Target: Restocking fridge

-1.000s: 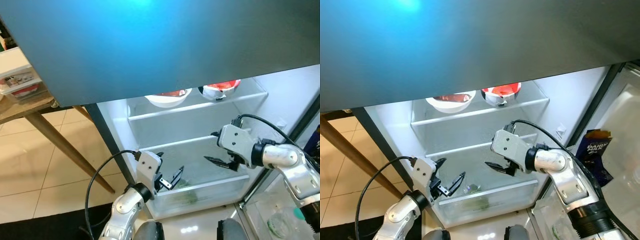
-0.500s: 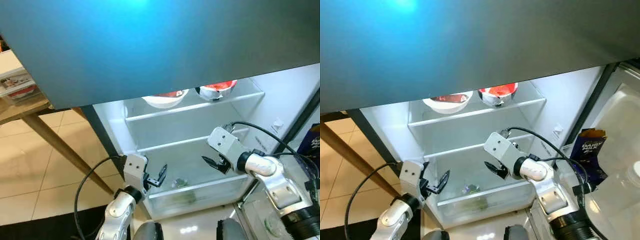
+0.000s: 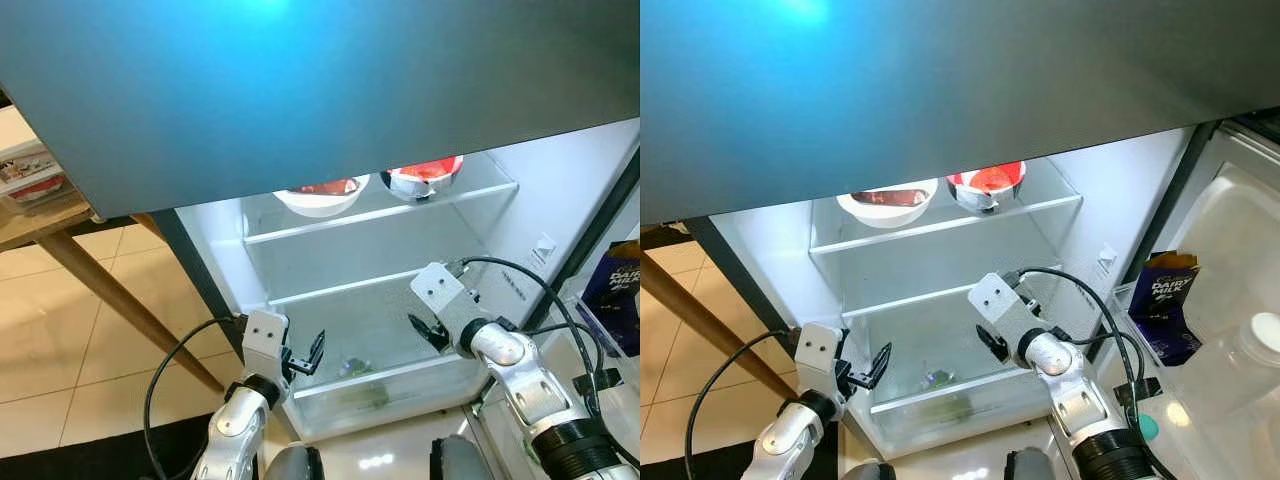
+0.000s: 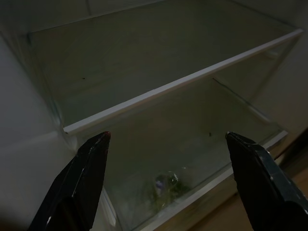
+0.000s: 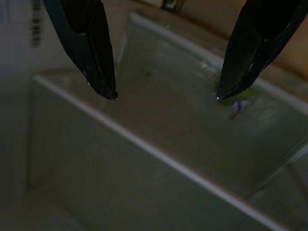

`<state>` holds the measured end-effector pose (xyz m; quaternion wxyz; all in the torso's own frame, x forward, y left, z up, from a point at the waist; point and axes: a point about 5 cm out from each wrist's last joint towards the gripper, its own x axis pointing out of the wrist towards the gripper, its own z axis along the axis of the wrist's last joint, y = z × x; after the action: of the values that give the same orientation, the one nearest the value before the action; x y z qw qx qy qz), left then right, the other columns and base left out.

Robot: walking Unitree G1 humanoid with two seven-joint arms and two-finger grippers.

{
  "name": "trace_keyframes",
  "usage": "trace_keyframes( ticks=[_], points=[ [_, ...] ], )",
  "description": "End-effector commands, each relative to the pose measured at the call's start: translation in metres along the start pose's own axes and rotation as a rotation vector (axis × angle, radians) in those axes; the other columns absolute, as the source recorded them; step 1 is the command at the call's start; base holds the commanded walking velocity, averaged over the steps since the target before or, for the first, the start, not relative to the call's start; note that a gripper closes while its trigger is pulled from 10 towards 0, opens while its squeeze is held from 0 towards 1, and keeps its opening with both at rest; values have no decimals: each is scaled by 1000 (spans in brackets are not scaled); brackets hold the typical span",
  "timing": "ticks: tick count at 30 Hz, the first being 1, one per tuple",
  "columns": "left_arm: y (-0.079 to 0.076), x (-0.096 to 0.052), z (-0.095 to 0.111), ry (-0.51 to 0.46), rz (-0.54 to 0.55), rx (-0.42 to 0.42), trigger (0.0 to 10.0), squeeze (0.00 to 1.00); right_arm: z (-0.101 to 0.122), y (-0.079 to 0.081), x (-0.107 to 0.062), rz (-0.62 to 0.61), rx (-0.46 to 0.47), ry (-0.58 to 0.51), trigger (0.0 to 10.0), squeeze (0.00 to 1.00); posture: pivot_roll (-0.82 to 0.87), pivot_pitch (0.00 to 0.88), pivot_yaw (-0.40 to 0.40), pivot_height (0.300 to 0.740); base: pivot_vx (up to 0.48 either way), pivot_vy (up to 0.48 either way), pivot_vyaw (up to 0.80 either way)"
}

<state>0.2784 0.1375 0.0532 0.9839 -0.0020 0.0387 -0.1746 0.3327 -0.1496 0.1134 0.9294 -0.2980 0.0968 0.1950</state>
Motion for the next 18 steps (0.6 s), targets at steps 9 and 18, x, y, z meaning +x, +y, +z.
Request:
trace_keyframes(
  ticks=[9,18],
  points=[
    [12,-13,-30,171,83,-4,10000,0,-78,58,-20,88,439,311,10000,0,-83,140,55,621,0,0,0],
    [17,-27,-53,269,128,-63,10000,0,-120,66,-40,-51,685,439,10000,0,-81,139,65,621,0,0,0]
  ],
)
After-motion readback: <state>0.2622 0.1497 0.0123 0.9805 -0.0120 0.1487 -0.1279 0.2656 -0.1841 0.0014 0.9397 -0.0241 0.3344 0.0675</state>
